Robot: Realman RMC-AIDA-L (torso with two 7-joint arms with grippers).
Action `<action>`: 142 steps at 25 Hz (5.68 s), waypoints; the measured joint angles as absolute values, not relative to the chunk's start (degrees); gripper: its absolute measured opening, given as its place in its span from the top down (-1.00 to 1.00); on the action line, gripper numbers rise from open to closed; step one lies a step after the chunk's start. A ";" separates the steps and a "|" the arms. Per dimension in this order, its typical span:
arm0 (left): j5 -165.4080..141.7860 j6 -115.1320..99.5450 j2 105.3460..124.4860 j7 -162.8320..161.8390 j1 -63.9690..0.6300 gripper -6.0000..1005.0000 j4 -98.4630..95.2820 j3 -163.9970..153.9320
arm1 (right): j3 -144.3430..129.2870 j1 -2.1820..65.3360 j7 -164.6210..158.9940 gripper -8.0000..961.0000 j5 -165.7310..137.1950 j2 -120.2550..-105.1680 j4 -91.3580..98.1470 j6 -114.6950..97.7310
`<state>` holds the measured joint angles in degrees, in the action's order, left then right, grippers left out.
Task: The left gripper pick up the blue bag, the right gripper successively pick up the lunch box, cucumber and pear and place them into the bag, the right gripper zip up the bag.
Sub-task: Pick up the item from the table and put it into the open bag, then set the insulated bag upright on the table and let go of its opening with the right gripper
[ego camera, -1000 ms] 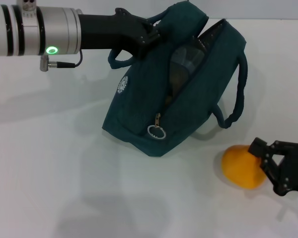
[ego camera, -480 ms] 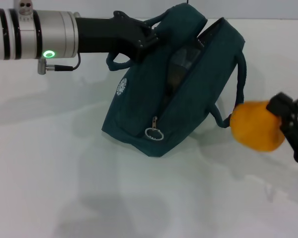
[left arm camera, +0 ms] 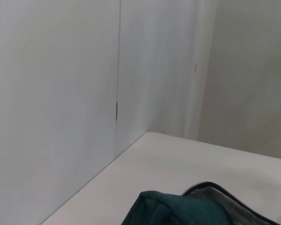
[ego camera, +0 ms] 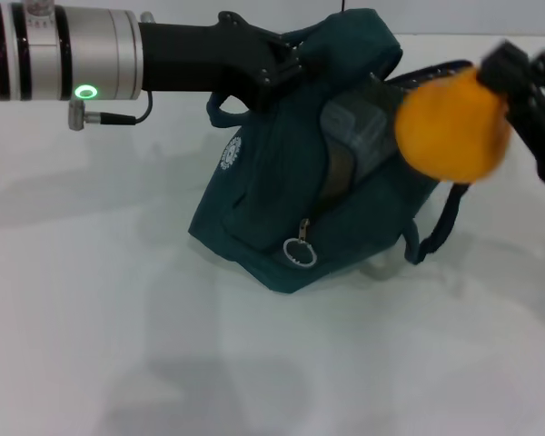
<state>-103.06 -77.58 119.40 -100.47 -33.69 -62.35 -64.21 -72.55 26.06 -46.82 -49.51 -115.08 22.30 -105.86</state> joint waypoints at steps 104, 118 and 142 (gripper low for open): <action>-73.84 -84.77 119.58 -56.33 -28.40 0.89 -32.37 -62.90 | -64.72 22.88 -58.04 0.83 -63.50 -114.22 29.27 -88.64; -69.50 -90.06 120.10 -41.81 -28.43 0.89 -20.28 -63.37 | -64.62 21.56 -58.06 0.83 -65.65 -114.74 26.76 -90.14; -67.89 -88.07 120.31 -42.03 -29.20 0.88 -16.87 -63.36 | -59.70 16.03 -58.76 -0.35 -70.28 -112.54 28.99 -99.00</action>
<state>-67.89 -88.07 120.31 -42.03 -29.20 -16.87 -63.36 -59.70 16.03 -58.76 -70.28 -112.54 28.99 -99.00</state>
